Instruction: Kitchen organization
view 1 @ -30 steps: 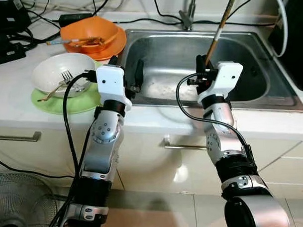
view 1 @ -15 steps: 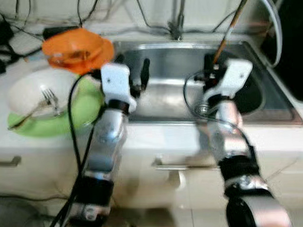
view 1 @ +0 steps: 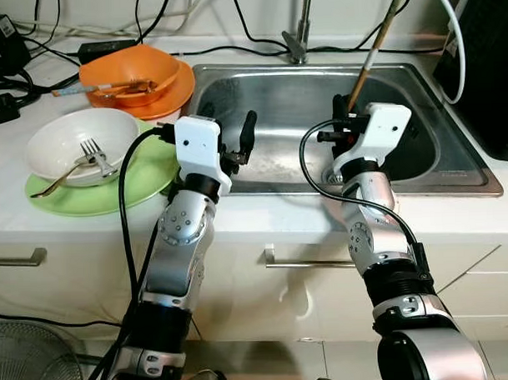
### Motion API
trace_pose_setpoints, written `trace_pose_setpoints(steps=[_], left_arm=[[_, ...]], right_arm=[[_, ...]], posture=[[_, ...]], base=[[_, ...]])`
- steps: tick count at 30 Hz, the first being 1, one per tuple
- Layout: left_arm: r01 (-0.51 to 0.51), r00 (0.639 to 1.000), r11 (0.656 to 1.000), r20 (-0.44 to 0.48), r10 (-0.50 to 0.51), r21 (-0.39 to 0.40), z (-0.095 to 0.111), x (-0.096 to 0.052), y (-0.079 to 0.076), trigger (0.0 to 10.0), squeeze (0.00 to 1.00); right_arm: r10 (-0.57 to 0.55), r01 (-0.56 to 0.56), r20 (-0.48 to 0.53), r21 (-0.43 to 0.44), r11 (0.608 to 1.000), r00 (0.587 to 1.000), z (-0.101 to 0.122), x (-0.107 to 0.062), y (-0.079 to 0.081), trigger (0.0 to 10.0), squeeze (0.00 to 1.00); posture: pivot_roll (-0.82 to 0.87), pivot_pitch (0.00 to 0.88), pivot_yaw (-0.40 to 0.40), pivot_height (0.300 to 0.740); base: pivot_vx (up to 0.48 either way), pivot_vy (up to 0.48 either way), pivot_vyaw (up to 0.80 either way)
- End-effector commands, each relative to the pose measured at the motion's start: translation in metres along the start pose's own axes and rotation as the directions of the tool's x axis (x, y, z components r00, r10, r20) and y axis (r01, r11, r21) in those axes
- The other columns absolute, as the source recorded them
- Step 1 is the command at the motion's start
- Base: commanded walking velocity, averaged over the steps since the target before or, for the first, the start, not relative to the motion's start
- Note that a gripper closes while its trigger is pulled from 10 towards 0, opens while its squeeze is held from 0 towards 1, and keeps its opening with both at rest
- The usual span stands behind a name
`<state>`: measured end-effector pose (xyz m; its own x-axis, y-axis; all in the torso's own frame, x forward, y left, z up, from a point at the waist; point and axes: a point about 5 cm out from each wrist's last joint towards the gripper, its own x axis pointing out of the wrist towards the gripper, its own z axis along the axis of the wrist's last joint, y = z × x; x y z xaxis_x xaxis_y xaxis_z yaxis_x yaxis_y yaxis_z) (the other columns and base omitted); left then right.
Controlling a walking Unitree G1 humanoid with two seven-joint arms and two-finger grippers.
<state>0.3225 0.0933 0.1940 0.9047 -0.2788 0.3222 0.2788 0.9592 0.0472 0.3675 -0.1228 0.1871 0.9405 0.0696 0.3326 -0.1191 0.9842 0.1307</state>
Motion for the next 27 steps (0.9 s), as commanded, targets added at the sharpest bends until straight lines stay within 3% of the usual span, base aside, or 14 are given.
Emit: trace_pose_setpoints(steps=[1, 5, 8, 10, 11, 13, 15, 22, 27], left_arm=[[0.014, 1.0, 1.0, -0.022, -0.014, -0.001, -0.002, -0.003, 0.0, 10.0, 0.0], [0.041, 0.997, 0.999, -0.064, -0.041, -0.003, -0.008, -0.008, 0.0, 10.0, 0.0], [0.054, 0.994, 0.999, -0.091, -0.054, -0.001, -0.011, -0.011, 0.0, 10.0, 0.0], [0.059, 0.993, 0.998, -0.105, -0.059, -0.004, -0.013, -0.013, 0.001, 10.0, 0.0], [0.059, 0.993, 0.998, -0.105, -0.059, -0.004, -0.013, -0.013, 0.001, 10.0, 0.0], [0.068, 0.992, 0.998, -0.109, -0.068, -0.009, -0.013, -0.013, 0.0, 10.0, 0.0], [0.075, 0.991, 0.997, -0.111, -0.075, -0.009, -0.012, -0.013, -0.002, 10.0, 0.0], [0.123, 0.985, 0.991, -0.117, -0.128, -0.05, -0.009, -0.014, -0.01, 10.0, 0.0], [0.172, 0.976, 0.983, -0.127, -0.178, -0.061, -0.007, -0.017, -0.012, 10.0, 0.0]], right_arm=[[0.009, -0.008, 0.006, -0.002, 1.0, 1.0, 0.009, 0.008, 0.002, 10.0, 0.0], [0.038, -0.039, -0.049, -0.027, 0.999, 0.998, 0.01, 0.017, 0.004, 10.0, 0.0], [0.03, -0.037, -0.151, -0.046, 0.998, 0.988, 0.005, 0.025, 0.003, 10.0, 0.0], [0.042, -0.054, -0.249, -0.039, 0.998, 0.968, -0.001, 0.032, 0.004, 10.0, 0.0], [0.042, -0.054, -0.249, -0.039, 0.998, 0.968, -0.001, 0.032, 0.004, 10.0, 0.0], [0.079, -0.103, -0.361, -0.048, 0.994, 0.929, -0.009, 0.037, 0.008, 10.0, 0.0], [0.103, -0.131, -0.391, -0.045, 0.99, 0.915, -0.01, 0.038, 0.011, 10.0, 0.0], [0.25, -0.399, -0.552, -0.165, 0.902, 0.795, -0.021, 0.039, 0.028, 10.0, 0.0], [0.229, -0.426, -0.599, -0.209, 0.88, 0.767, -0.029, 0.035, 0.024, 10.0, 0.0]], posture=[[-0.04, 0.093, 0.002, 0.74], [-0.04, 0.091, 0.0, 0.74], [-0.04, 0.085, -0.003, 0.74], [-0.04, 0.08, -0.005, 0.74], [-0.04, 0.08, -0.005, 0.74], [-0.04, 0.075, -0.008, 0.74], [-0.04, 0.075, -0.008, 0.74], [-0.03, 0.065, -0.02, 0.74], [-0.02, 0.065, -0.022, 0.74]], base=[[0.0, 0.0, 0.0], [0.0, 0.0, 0.0], [0.0, 0.0, 0.0], [0.0, 0.0, 0.0], [0.0, 0.0, 0.0], [0.0, 0.0, 0.0], [0.0, 0.0, 0.0], [0.0, 0.0, 0.0], [0.0, 0.0, 0.0]])
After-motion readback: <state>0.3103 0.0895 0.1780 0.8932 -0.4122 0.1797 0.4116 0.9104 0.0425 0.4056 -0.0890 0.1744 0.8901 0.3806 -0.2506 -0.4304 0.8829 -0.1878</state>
